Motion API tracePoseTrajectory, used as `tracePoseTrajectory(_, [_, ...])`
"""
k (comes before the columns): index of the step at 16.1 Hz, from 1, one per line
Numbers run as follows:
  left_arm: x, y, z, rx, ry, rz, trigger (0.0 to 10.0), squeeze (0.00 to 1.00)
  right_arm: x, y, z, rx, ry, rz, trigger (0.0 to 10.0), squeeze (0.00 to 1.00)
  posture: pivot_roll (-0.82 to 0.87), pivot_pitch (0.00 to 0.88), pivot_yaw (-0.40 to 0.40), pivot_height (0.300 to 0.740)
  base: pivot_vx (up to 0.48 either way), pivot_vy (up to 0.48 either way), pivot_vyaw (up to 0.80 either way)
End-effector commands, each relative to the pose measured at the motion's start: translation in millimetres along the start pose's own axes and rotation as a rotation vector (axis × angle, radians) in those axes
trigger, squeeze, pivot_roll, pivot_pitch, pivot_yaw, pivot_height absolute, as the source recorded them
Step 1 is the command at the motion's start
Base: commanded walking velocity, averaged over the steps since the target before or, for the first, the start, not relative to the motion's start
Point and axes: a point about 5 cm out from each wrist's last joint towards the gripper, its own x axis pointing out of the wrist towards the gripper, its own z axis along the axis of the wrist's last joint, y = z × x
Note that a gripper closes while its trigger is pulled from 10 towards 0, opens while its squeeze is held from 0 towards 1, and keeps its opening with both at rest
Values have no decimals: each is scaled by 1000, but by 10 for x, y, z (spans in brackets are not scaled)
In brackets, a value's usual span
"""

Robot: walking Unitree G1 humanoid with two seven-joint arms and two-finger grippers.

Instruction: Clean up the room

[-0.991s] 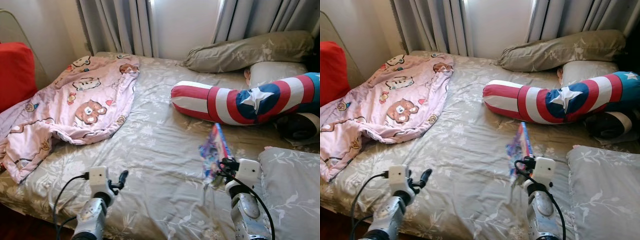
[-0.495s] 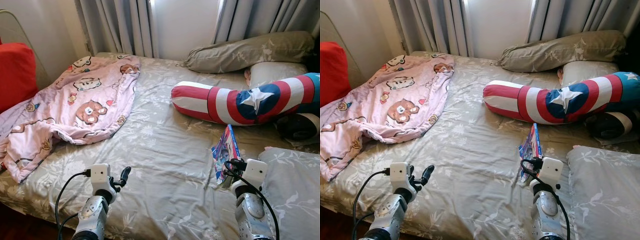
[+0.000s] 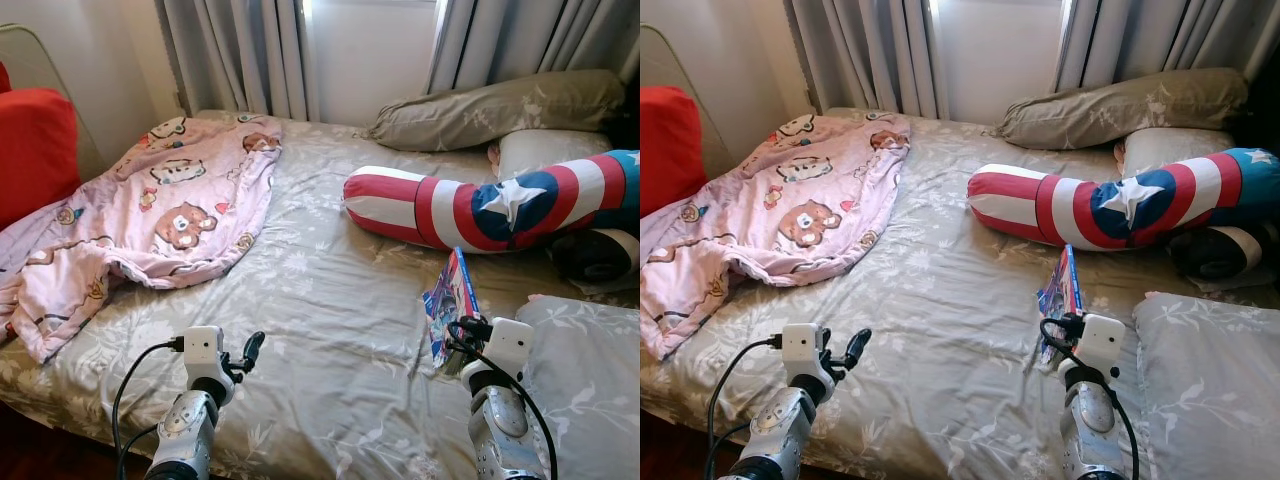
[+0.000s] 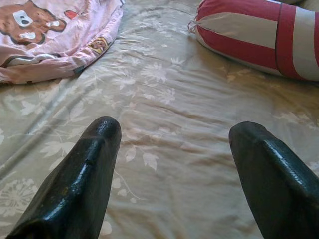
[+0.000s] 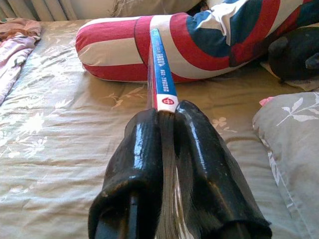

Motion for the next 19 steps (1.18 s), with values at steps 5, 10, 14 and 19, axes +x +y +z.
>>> tracePoseTrajectory(5, [-4,15,5,1,-2,0,10000,0,25,44,100,4,-60,28,10000,0,-4,0,-18,667,0,0,0])
tracePoseTrajectory(10, [-10,29,-4,1,4,8,10000,0,46,80,73,14,-28,41,10000,0,0,0,-20,647,0,0,0])
tracePoseTrajectory(14, [-6,29,4,-3,1,9,10000,0,36,53,97,3,-54,30,10000,0,1,0,-20,632,0,0,0])
tracePoseTrajectory(19, [-7,46,20,-11,-9,8,10000,0,37,40,88,17,-48,16,10000,0,4,0,-21,632,0,0,0])
